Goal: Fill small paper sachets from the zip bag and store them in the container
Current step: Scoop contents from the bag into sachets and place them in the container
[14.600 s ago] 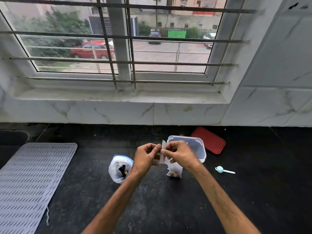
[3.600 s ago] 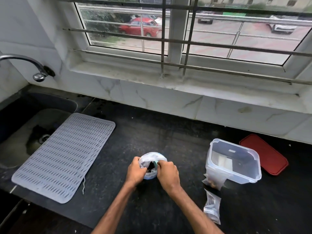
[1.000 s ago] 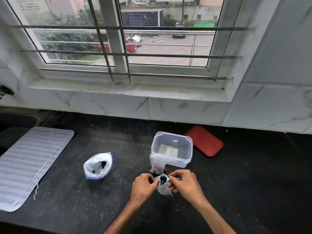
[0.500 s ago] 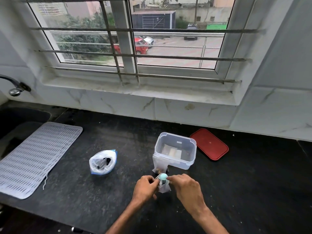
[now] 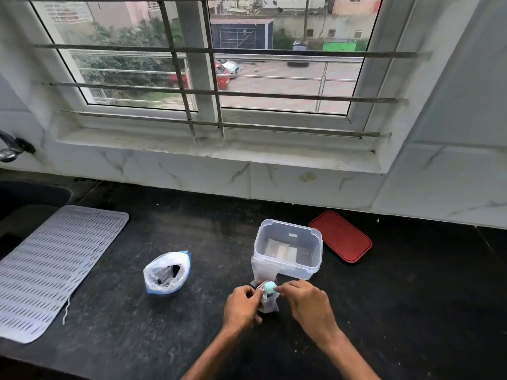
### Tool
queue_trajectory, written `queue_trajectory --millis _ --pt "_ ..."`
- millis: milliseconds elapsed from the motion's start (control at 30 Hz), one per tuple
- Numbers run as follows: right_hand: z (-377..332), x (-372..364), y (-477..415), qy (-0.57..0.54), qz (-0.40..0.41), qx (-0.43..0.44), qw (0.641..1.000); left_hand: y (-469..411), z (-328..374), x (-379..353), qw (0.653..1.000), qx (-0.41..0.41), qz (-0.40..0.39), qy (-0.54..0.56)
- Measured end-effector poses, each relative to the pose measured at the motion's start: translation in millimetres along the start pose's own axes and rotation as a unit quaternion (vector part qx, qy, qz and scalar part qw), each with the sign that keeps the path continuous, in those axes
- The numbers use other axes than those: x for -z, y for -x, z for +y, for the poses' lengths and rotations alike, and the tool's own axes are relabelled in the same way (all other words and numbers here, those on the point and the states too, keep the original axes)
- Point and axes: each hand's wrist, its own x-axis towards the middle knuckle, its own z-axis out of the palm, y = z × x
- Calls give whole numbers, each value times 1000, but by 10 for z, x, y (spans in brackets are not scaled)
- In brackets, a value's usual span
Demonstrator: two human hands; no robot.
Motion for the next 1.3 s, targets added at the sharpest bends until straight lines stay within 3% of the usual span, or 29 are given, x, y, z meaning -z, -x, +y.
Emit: queue_trajectory --millis 133,267,433,600,633,667,733,767,833,900,1067,1167,1300 --pt "-56 -38 -3 14 42 38 998 -57 -9 45 1000 -2 -13 -4" --pt "-101 -70 -26 -78 53 -130 987 -101 12 76 1000 -6 -16 -7" --pt "-139 -80 -184 -341 38 -325 881 -208 8 130 999 -10 -31 -15" --pt "-206 -61 -246 -423 35 -357 832 -259 -11 208 999 -6 -44 -4" --pt "-220 -66 -244 -407 40 -355 841 -266 -17 214 999 -4 -49 -3" --pt "-208 -84 -226 -351 48 -332 874 -268 -20 215 999 -3 -54 -5" --pt "-160 -132 -193 -150 25 -228 962 -273 -24 226 998 -4 -61 -15" --pt "-165 -160 -170 -37 10 -160 986 -271 -17 237 998 -5 -62 -22" --pt "-211 -198 -130 69 2 -58 996 -269 -11 231 997 -14 -63 -33" --pt "-271 -221 -115 84 17 -19 996 -270 -13 217 997 -28 -64 -41" --pt "-372 -236 -117 37 28 -160 986 -262 -39 218 997 -37 -57 -45" --pt "-387 -248 -157 -63 36 -265 962 -269 -40 228 997 -41 -58 -44" --pt "-330 -270 -189 -156 31 -316 935 -267 -16 251 997 -48 -51 -43"
